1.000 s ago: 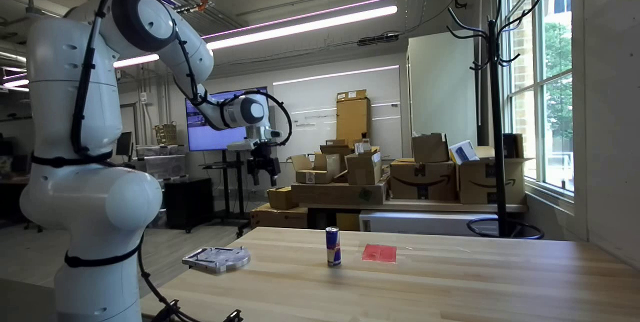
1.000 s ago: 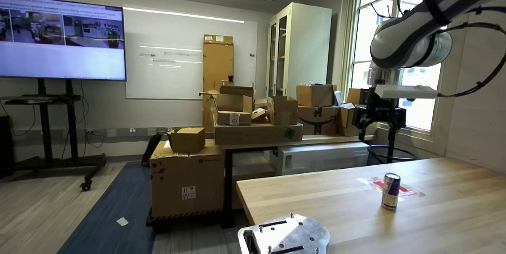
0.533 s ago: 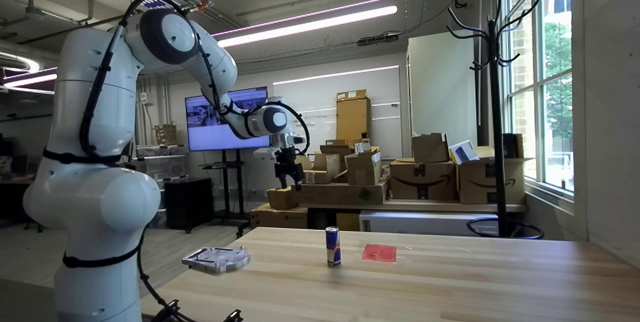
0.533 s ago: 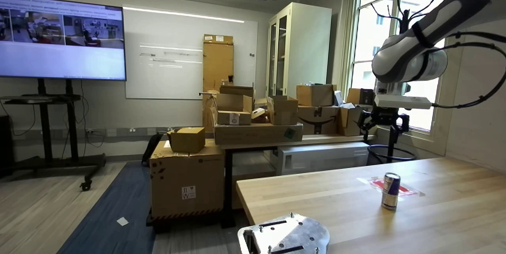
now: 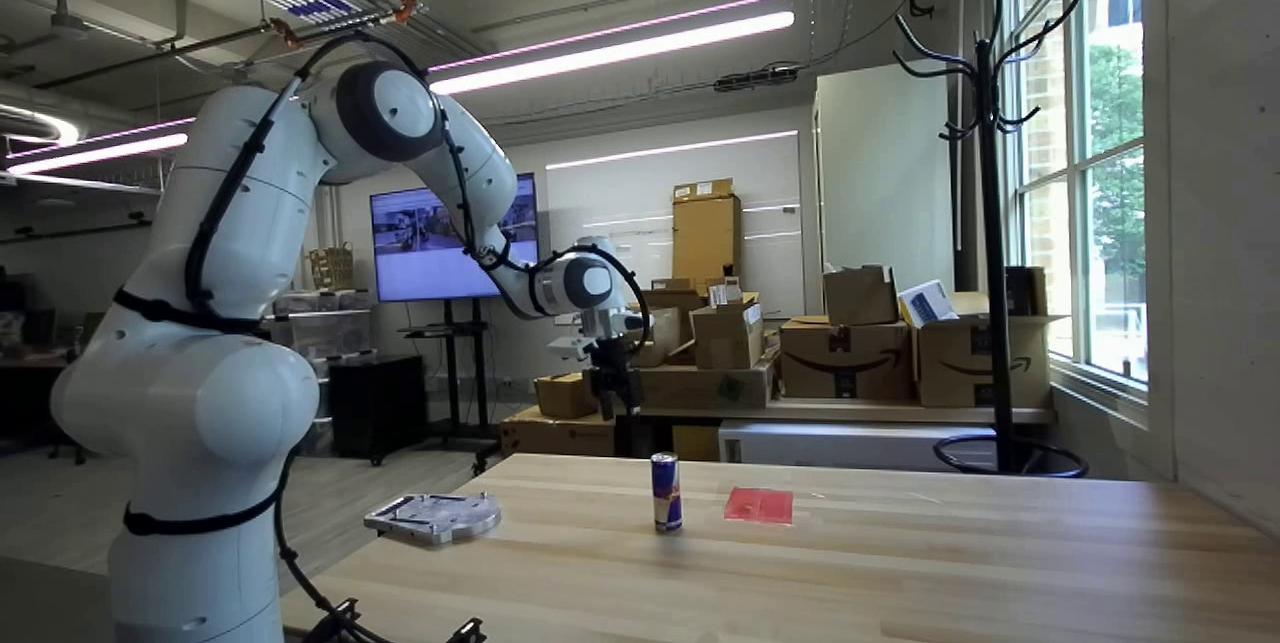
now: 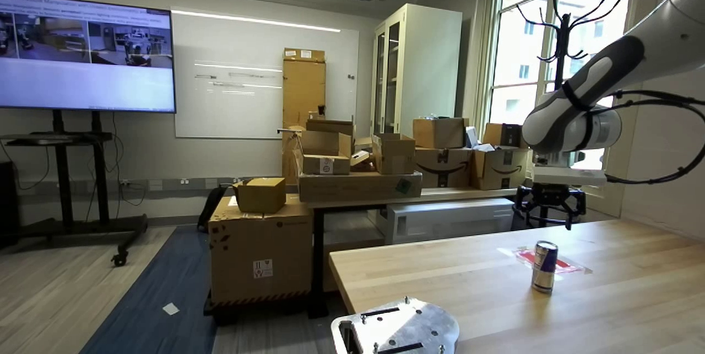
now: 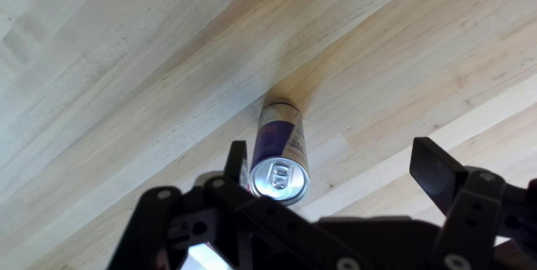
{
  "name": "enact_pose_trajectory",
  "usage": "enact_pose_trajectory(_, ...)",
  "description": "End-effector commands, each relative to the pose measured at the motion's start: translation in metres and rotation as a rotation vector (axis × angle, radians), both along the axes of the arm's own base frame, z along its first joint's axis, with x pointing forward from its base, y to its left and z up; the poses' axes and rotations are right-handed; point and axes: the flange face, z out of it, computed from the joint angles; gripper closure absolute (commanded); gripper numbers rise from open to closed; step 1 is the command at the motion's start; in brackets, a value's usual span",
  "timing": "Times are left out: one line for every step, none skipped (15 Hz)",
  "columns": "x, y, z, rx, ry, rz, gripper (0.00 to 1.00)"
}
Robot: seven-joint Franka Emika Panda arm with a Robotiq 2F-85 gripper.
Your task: Put the can on top of the silver object on the left.
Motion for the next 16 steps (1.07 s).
enact_pose_trajectory(0.004, -0.028, -0.023, 0.036, -0.004, -0.086, 0.00)
enact_pose_trajectory(0.004, -0.033, -0.027, 0.051, -0.006, -0.100, 0.00)
enact_pose_trajectory(0.005, -0.037, -0.031, 0.057, -0.011, -0.115, 0.00)
enact_pose_trajectory(0.007, -0.040, -0.033, 0.069, -0.019, -0.124, 0.00)
enact_pose_trajectory(0.009, -0.042, -0.034, 0.073, -0.029, -0.132, 0.00)
enact_pose_trajectory(0.012, -0.042, -0.034, 0.075, -0.034, -0.138, 0.00)
enact_pose_trajectory(0.016, -0.043, -0.034, 0.063, -0.042, -0.141, 0.00)
enact_pose_trajectory(0.019, -0.044, -0.034, 0.051, -0.045, -0.141, 0.00)
enact_pose_trajectory(0.022, -0.045, -0.034, 0.037, -0.050, -0.142, 0.00)
enact_pose_trajectory(0.026, -0.046, -0.033, 0.027, -0.058, -0.141, 0.00)
enact_pose_trajectory(0.029, -0.047, -0.034, 0.012, -0.061, -0.141, 0.00)
enact_pose_trajectory(0.030, -0.050, -0.035, 0.005, -0.062, -0.142, 0.00)
enact_pose_trajectory(0.031, -0.055, -0.039, 0.003, -0.058, -0.148, 0.00)
enact_pose_trajectory(0.030, -0.060, -0.043, 0.004, -0.054, -0.154, 0.00)
enact_pose_trajectory(0.030, -0.063, -0.048, 0.006, -0.045, -0.157, 0.00)
enact_pose_trajectory(0.029, -0.064, -0.052, 0.012, -0.041, -0.155, 0.00)
